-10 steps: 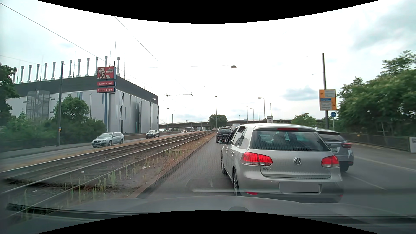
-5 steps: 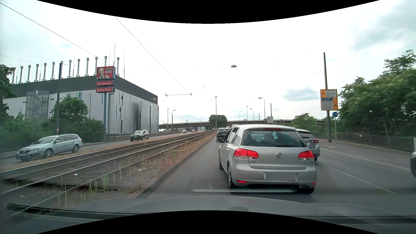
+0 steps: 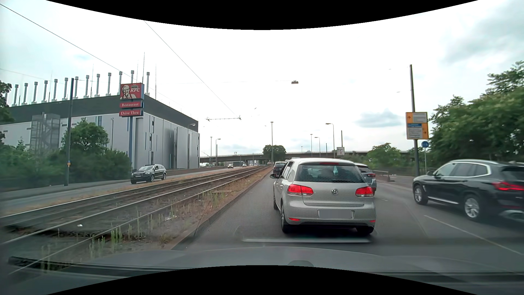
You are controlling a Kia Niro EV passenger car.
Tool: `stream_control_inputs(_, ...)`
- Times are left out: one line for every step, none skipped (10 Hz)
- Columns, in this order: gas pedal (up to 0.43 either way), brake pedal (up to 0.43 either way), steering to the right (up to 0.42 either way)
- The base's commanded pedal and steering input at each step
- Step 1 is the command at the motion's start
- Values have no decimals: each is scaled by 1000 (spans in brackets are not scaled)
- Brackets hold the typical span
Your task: Follow the waypoints while adhering to traffic rules and regulations
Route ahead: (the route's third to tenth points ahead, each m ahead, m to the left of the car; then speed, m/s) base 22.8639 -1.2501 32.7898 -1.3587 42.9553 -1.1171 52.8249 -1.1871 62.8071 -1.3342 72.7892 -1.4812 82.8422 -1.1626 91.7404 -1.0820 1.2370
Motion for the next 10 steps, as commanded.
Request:
stream_control_inputs(209, 0, 1)
stream_control_inputs(220, 0, 1)
stream_control_inputs(220, 0, 1)
stream_control_inputs(220, 0, 1)
stream_control_inputs(220, 0, 1)
stream_control_inputs(220, 0, 1)
stream_control_inputs(220, 0, 1)
stream_control_inputs(220, 0, 1)
stream_control_inputs(220, 0, 1)
stream_control_inputs(220, 0, 1)
